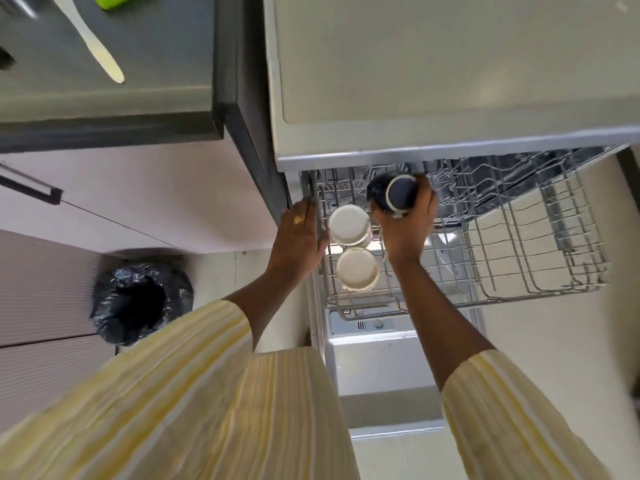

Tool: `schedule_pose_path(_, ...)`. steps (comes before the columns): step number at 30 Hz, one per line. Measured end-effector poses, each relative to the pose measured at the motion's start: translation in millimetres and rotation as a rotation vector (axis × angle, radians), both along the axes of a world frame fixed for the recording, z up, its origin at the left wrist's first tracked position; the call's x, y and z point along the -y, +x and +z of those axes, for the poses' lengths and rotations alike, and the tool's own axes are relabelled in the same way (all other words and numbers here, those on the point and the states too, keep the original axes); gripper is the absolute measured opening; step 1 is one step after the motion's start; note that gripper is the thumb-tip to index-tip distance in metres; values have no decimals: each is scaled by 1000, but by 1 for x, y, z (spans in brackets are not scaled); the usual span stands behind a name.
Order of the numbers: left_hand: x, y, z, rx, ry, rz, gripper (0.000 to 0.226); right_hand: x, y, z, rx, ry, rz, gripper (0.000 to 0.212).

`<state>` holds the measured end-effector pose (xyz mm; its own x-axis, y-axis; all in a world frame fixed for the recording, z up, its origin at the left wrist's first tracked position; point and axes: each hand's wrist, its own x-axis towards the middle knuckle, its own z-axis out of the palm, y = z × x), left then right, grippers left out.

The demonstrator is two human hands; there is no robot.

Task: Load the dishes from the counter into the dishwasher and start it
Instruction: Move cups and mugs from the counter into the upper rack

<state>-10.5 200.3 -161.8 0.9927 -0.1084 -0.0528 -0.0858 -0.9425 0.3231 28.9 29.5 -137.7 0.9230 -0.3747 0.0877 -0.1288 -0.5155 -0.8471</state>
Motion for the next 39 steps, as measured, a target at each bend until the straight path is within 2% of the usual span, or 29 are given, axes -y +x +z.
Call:
schedule_pose_path(2, 6, 6, -4, 16, 22, 34, 59, 2, 21, -9, -11, -19, 34, 83)
schedule_pose_path(6, 19, 7, -13, 28, -11, 100, 58, 2, 65, -33, -150, 1, 179, 80)
schedule_pose_path(10, 18, 6, -20, 41, -19, 95, 61, -2, 89, -41, -321, 25, 444, 61)
schedule_pose_path(15, 18, 5, -25, 64, 30, 113, 60, -12, 107, -52, -444, -51, 652, 71)
schedule_pose_path(20, 16, 6, -25, 63, 120, 93, 61, -22, 111, -60, -440, -214, 738, 61)
schedule_pose_path(27, 17, 6, -23, 38, 173, 108, 63, -32, 110, -54, -486, -247, 886, 51)
schedule_pose_path(33, 17, 6, -24, 29, 190, 101, 63, -30, 103, -44, -686, 76, 795, 56)
schedule_pose_path(36, 18, 5, -21, 14, 200, 93, 65, -28, 97, -43, -655, 325, 639, 55)
schedule_pose_path(39, 18, 5, -14, -31, 217, 88, 66, -30, 91, -45, -546, 549, 365, 52)
